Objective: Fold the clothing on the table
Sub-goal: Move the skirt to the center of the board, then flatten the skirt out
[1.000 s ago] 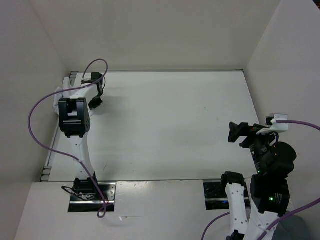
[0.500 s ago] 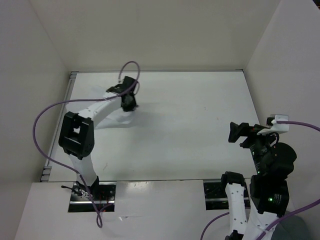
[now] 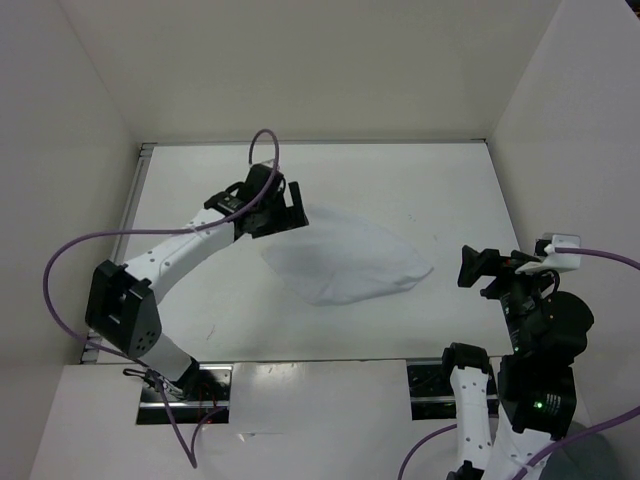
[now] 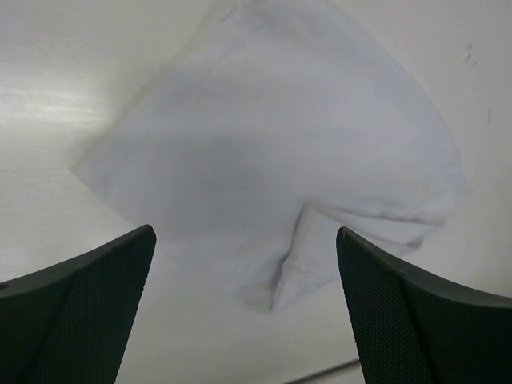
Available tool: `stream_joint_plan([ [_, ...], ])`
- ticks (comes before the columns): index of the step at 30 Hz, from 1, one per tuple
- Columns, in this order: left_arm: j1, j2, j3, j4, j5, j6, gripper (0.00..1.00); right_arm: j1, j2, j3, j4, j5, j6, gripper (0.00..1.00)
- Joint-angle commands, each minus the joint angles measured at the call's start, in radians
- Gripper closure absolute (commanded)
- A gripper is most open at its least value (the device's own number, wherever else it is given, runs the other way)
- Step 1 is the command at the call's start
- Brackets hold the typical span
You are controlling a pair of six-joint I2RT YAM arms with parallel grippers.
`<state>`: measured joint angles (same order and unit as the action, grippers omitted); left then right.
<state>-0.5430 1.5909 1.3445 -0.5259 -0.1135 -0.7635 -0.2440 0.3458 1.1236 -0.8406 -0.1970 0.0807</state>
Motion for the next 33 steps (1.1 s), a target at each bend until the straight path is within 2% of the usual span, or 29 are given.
stream_joint_plan([
  [1, -0.041, 0.001, -0.132, 0.090, 0.165, -0.098, 0.00, -0.015, -0.005, -0.001, 0.008, 0.008, -0.004, 0.01],
  [2, -0.066, 0.020, -0.145, 0.104, 0.234, -0.126, 0.00, -0.015, -0.005, -0.001, 0.008, 0.008, -0.004, 0.01],
  [6, -0.164, 0.030, -0.169, 0.191, 0.304, -0.253, 0.00, -0.015, -0.014, -0.001, 0.008, 0.008, -0.004, 0.01],
  [8, -0.213, 0.056, -0.119, 0.202, 0.284, -0.206, 0.00, -0.015, -0.024, -0.001, 0.008, 0.008, -0.004, 0.01],
  [12, -0.247, 0.188, 0.049, 0.063, 0.259, 0.022, 0.00, -0.015, -0.033, -0.001, 0.008, 0.008, -0.004, 0.01],
  [14, -0.256, 0.254, 0.062, 0.053, 0.253, 0.108, 0.00, -0.015, -0.033, -0.001, 0.008, 0.008, -0.004, 0.01],
  [21, -0.265, 0.356, 0.051, 0.070, 0.184, 0.156, 0.01, -0.015, -0.051, -0.001, 0.008, 0.008, -0.004, 0.01],
  [26, -0.265, 0.345, 0.018, 0.096, 0.126, 0.167, 0.01, -0.015, -0.060, -0.001, 0.008, 0.008, -0.004, 0.01],
  [32, -0.265, 0.325, -0.024, 0.194, 0.155, 0.176, 0.14, -0.015, -0.070, -0.001, 0.008, 0.008, -0.004, 0.01],
  [33, -0.276, 0.325, -0.024, 0.204, 0.155, 0.176, 0.20, -0.015, -0.070, -0.001, 0.008, 0.008, -0.004, 0.01],
])
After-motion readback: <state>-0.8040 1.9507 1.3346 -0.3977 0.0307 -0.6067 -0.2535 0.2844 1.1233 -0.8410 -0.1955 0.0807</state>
